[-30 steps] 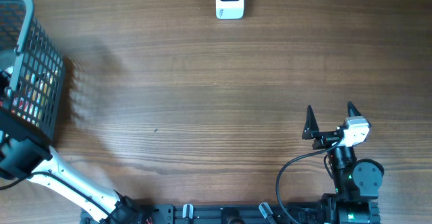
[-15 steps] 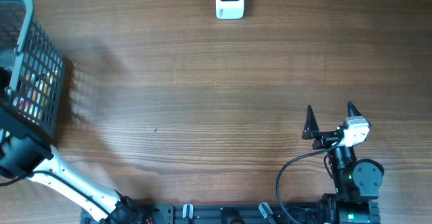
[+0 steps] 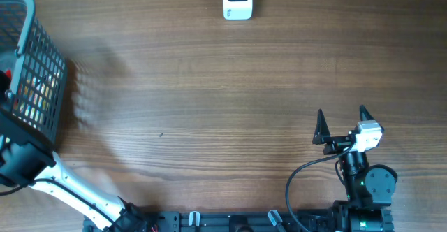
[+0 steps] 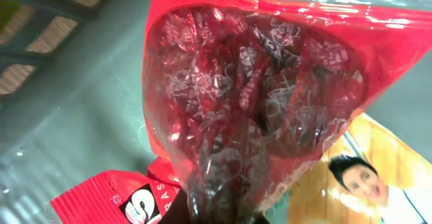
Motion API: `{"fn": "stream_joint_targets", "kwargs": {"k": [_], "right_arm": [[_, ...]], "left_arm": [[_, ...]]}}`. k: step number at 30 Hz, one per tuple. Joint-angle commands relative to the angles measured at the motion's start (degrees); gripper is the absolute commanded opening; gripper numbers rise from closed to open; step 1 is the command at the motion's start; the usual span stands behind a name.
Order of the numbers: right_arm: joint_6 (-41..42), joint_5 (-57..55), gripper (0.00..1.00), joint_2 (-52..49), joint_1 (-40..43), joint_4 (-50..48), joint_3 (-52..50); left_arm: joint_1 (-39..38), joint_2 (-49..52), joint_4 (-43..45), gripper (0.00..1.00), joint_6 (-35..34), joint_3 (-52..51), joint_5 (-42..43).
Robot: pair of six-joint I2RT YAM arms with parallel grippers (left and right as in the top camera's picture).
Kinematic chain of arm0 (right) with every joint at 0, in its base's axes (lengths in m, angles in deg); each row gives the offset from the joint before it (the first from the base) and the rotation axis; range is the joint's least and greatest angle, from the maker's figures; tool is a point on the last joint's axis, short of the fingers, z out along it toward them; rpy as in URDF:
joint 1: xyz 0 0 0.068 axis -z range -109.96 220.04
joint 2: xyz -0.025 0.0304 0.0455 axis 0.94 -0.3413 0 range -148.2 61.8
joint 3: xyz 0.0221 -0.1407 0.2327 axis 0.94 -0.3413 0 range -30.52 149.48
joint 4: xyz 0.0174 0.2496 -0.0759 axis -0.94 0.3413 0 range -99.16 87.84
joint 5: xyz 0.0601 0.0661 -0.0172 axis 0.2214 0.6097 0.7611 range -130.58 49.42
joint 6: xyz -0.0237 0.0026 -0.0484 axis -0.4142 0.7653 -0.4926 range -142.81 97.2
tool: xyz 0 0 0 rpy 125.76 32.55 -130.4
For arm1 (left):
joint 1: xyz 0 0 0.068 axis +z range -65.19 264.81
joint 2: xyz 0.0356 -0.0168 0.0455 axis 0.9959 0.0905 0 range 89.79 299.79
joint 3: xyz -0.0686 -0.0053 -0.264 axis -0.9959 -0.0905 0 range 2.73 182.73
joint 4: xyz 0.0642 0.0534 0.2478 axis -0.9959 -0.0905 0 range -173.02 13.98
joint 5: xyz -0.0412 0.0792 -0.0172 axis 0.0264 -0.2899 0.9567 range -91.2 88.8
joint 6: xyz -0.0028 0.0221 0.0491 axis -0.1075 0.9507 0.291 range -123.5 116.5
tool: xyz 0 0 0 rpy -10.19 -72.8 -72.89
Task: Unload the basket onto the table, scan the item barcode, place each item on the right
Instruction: 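Reach into the grey basket and grasp the red candy bag with the left gripper, then lift the red candy bag out and drop it on the table center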
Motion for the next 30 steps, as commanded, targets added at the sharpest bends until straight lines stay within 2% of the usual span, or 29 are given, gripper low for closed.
{"fn": "stream_joint_targets", "kwargs": {"k": [1,6,9,13,14,15,18,21,25,27,30], "right_arm": [[-0.44,-0.61,1.0,0.35,0.24,-0.24,-0.09],[-0.42,-0.61,1.0,0.35,0.24,-0.24,-0.09],[-0.42,-0.61,1.0,0.35,0.24,-0.24,-0.09],[-0.42,-0.61,1.0,0.35,0.24,-0.24,-0.09],[-0.42,-0.61,1.0,0.35,0.24,-0.24,-0.09],[-0.42,-0.61,1.0,0.35,0.24,-0.24,-0.09],[-0.42,-0.61,1.0,0.35,0.24,-0.24,-0.09],[-0.42,-0.61,1.0,0.35,0.24,-0.24,-0.09],[-0.42,-0.61,1.0,0.35,0.24,-0.24,-0.09],[-0.42,-0.61,1.0,0.35,0.24,-0.24,-0.09],[-0.42,-0.61,1.0,0.35,0.24,-0.24,-0.09]], "left_arm": [[-0.26,-10.23,-0.17,0.05,-0.22,-0.26,0.68],[-0.26,-19.19,0.15,0.04,-0.44,-0.26,0.81],[-0.26,-26.88,0.17,0.04,-0.39,-0.26,4.52],[-0.26,-35.47,0.68,0.04,-0.39,-0.26,21.55],[-0.26,-38.21,0.79,0.04,-0.42,-0.26,31.39],[-0.26,-39.6,0.76,0.04,-0.72,-0.26,37.77],[-0.35,-41.99,0.26,0.04,-6.38,-0.28,51.69],[-2.34,-42.12,-3.52,0.04,-8.28,-0.31,59.89],[-11.04,-40.59,-11.56,0.04,-5.14,-2.23,59.04],[-17.31,-40.0,-12.61,0.04,-2.08,-5.81,58.31],[-27.32,-39.08,-11.61,0.04,-1.6,-13.94,50.9]]}}
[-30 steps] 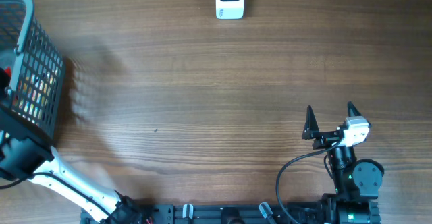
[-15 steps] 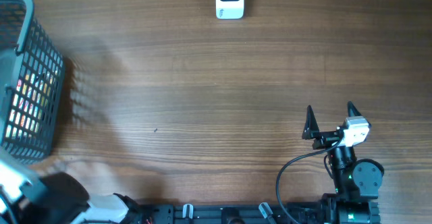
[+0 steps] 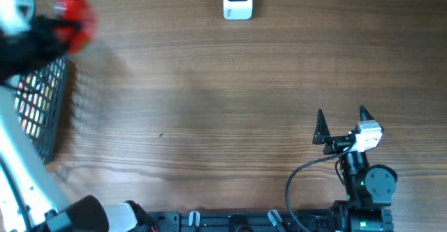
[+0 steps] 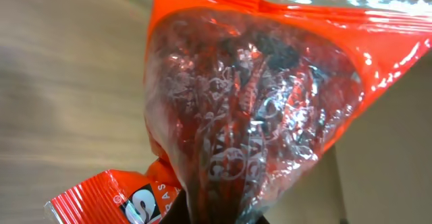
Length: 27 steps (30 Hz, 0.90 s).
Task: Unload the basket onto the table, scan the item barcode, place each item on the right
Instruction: 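Lift the red candy bag out and drop it on the table center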
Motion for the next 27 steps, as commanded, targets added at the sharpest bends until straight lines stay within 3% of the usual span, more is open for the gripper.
{"fn": "stream_joint_targets", "kwargs": {"k": [1,4,8,10,13,14,15,23,27], "right_arm": [[-0.44,-0.61,1.0,0.37,0.24,-0.22,-0.09],[-0.44,-0.61,1.0,0.37,0.24,-0.22,-0.09],[-0.44,-0.61,1.0,0.37,0.24,-0.22,-0.09],[-0.42,-0.61,1.0,0.37,0.24,-0.22,-0.09],[-0.44,-0.61,1.0,0.37,0.24,-0.22,-0.09],[-0.44,-0.61,1.0,0.37,0.24,-0.22,-0.09],[-0.44,-0.61,1.0,0.37,0.24,-0.22,-0.09],[-0.44,-0.61,1.0,0.37,0.24,-0.22,-0.09],[-0.44,-0.61,1.0,0.37,0.24,-0.22,-0.09]], "left_arm": [[-11.43,2.05,1.6,0.04,2.49,-9.84,-7.69],[-19.54,4.39,5.42,0.04,2.47,-18.14,-13.09],[-28.0,9.07,16.7,0.04,2.25,-28.37,-13.57],[-30.95,11.72,22.08,0.13,2.19,-31.47,-14.49],[-33.18,14.67,24.06,0.18,2.01,-31.91,-19.93],[-33.53,15.13,24.15,0.31,2.01,-31.91,-22.25],[-33.51,15.21,24.11,1.0,2.01,-31.91,-23.8],[-32.46,13.11,20.92,1.0,2.01,-27.15,-25.22],[-30.45,6.93,12.98,1.0,2.03,-14.69,-24.57]]}}
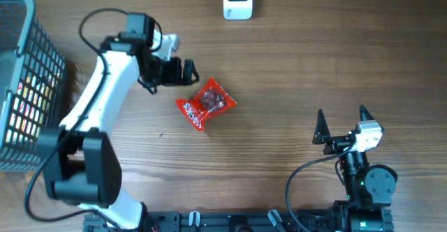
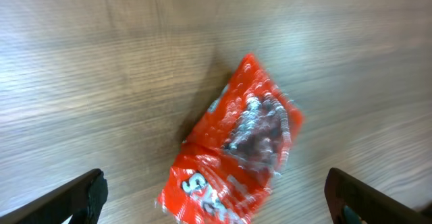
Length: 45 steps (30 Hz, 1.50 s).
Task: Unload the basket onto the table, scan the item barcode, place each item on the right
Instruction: 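Lift the red candy bag out and drop it on the table center, then move the left gripper back into the grey basket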
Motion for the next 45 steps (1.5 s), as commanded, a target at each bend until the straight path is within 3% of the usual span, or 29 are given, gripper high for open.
{"fn": "stream_joint_targets", "kwargs": {"k": [1,3,6,8,11,15,19,22,28,38,45], "right_arm": [[-0.42,-0.61,1.0,0.35,0.22,-0.24,-0.09],[-0.42,-0.61,1.0,0.35,0.22,-0.24,-0.09],[-0.44,-0.61,1.0,0.35,0.22,-0.24,-0.09],[-0.42,-0.61,1.0,0.35,0.22,-0.24,-0.09],[-0.42,-0.61,1.0,0.35,0.22,-0.24,-0.09],[-0.42,-0.61,1.0,0.35,0.22,-0.24,-0.09],[-0.42,-0.61,1.0,0.35,0.22,-0.24,-0.09],[-0.39,-0.61,1.0,0.35,0.22,-0.24,-0.09],[-0.42,-0.61,1.0,0.35,0.22,-0.24,-0.09],[-0.42,-0.61,1.0,0.35,0.22,-0.24,-0.09],[-0.42,-0.61,1.0,0.35,0.22,-0.24,-0.09]], "left_arm": [[2.38,-8.59,-2.95,1.0,0.44,11.45,2.03],[2.91,-12.39,-3.52,1.0,0.48,13.53,5.53],[2.89,-17.0,-3.21,1.0,0.92,13.53,1.92],[3.43,-20.63,-2.16,1.0,0.44,13.53,-6.25],[6.69,-26.73,-0.28,1.0,-8.52,13.53,-23.82],[16.15,-33.75,2.78,1.0,-16.46,13.53,-35.89],[28.74,-35.47,5.16,1.0,-21.88,13.53,-35.17],[38.45,-32.41,5.46,1.0,-22.27,13.53,-28.98],[49.29,-22.03,5.11,1.0,-24.41,13.53,-27.04],[56.33,-4.92,2.29,1.0,-24.04,13.51,-27.17],[57.0,5.7,-1.01,1.0,-12.24,13.51,-27.93]]}}
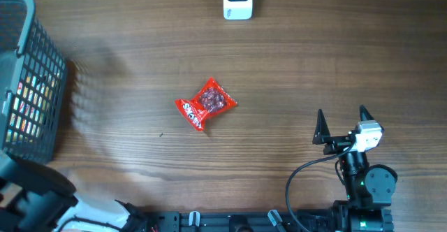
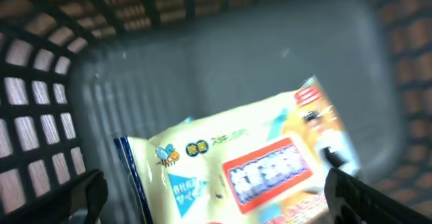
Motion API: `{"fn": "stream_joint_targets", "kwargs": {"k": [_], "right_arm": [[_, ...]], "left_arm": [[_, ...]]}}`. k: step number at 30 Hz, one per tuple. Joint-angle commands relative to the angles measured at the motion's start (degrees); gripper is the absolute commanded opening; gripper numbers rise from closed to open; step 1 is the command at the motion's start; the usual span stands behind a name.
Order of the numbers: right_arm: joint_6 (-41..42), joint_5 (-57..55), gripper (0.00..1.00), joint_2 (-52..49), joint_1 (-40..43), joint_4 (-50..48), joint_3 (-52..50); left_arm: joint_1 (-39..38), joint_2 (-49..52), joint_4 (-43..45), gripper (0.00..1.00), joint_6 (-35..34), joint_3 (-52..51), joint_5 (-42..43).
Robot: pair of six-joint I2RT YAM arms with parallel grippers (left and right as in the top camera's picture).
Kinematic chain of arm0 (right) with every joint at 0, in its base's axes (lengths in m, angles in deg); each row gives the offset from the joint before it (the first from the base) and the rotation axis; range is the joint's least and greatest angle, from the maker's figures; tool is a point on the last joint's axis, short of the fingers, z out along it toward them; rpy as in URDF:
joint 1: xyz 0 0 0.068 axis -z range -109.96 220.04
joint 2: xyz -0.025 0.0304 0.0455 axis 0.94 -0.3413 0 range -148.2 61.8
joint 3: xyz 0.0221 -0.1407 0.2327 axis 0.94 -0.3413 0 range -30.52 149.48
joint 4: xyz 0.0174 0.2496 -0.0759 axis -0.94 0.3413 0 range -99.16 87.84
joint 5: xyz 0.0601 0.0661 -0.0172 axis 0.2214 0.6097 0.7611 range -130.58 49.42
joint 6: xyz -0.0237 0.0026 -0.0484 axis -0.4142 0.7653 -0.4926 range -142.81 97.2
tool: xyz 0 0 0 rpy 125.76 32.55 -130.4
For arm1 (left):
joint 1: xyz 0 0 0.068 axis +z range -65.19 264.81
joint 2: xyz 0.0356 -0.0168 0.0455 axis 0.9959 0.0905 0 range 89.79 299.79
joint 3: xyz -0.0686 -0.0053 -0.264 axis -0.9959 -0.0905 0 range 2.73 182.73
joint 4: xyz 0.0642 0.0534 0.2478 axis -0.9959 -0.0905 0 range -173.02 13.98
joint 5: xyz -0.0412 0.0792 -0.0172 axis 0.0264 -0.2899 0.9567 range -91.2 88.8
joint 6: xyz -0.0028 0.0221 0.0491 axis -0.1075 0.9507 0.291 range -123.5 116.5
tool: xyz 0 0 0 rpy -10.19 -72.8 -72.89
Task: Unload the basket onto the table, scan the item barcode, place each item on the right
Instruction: 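Move the left gripper back into the grey basket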
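A red candy bag (image 1: 205, 103) with a clear window lies flat on the wooden table, left of centre. The white barcode scanner (image 1: 238, 0) stands at the far edge. My left gripper (image 2: 216, 204) is open inside the grey wire basket (image 1: 31, 71), over a pale yellow packet (image 2: 236, 163) with an orange label. Only part of the left arm (image 1: 31, 193) shows overhead, at the lower left. My right gripper (image 1: 342, 122) rests open near the front right, fingers pointing away, holding nothing.
The basket (image 2: 40, 109) stands at the table's left edge, and colourful packets show through its mesh. Bare wood stretches between the red bag and the scanner. The right arm's base (image 1: 367, 183) sits at the front right.
My left gripper was open just above the red bag at mid-table; now it is open inside the basket over a pale yellow packet. The red bag lies where it was. The right arm is unmoved.
My left gripper was shut on the red bag inside the basket. Then it held the bag above the basket's far corner. Then the bag lay on the table with the gripper open over it. Now the gripper is in the basket again.
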Motion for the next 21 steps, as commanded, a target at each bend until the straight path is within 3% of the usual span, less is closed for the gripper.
{"fn": "stream_joint_targets", "kwargs": {"k": [1,8,16,21], "right_arm": [[-0.44,-0.61,1.0,0.35,0.24,-0.24,-0.09],[-0.44,-0.61,1.0,0.35,0.24,-0.24,-0.09],[-0.44,-0.61,1.0,0.35,0.24,-0.24,-0.09],[-0.42,-0.61,1.0,0.35,0.24,-0.24,-0.09]], "left_arm": [[0.39,5.33,-1.49,1.0,5.73,0.15,-0.11],[0.39,9.86,-2.73,1.0,9.79,0.13,-0.09],[0.39,12.55,-2.56,1.0,9.77,0.0,-0.92],[0.5,13.9,-2.71,1.0,1.33,0.0,-16.5]]}}
